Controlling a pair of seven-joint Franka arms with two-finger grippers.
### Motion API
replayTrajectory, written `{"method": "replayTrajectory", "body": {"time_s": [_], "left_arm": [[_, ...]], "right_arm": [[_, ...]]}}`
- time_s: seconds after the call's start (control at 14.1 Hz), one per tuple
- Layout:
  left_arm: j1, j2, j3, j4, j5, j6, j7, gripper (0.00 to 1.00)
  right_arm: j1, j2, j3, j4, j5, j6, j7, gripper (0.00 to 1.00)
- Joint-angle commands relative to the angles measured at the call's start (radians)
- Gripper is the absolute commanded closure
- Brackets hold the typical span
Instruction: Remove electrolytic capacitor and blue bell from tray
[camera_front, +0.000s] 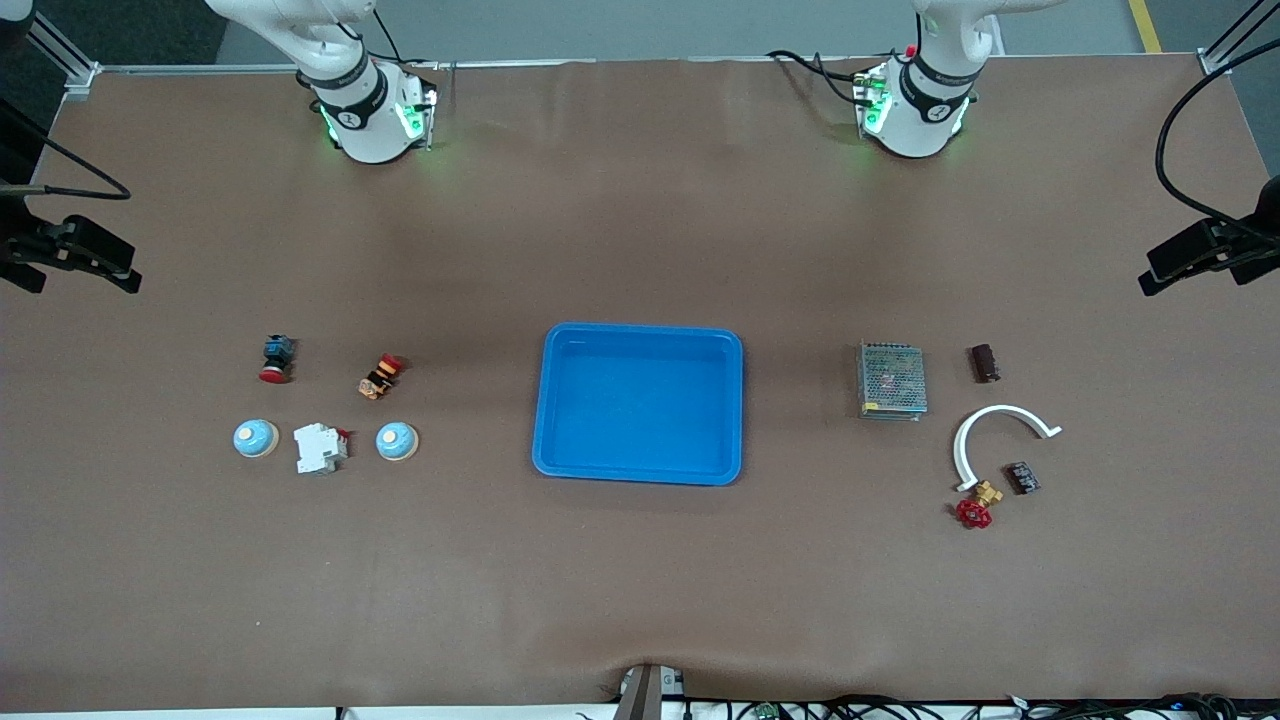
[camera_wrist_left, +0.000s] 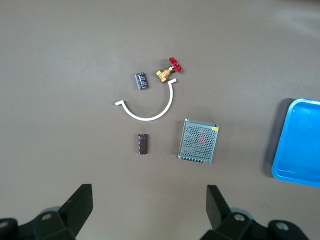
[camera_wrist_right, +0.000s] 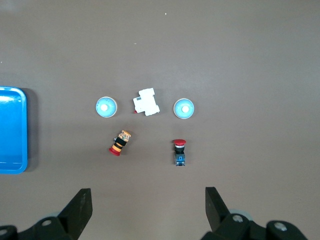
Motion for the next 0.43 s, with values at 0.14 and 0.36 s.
{"method": "replayTrajectory", "body": {"time_s": [0.14, 0.36], "left_arm": [[0.007, 0.001, -0.002, 0.009, -0.008, 0.003, 0.022, 0.0], [0.006, 0.001, -0.002, 0.009, -0.008, 0.003, 0.022, 0.0]], "right_arm": [[-0.01, -0.036, 0.012, -0.028, 0.004, 0.021, 0.01, 0.0], [-0.004, -0.036, 0.012, -0.014, 0.006, 0.041, 0.012, 0.0]]}}
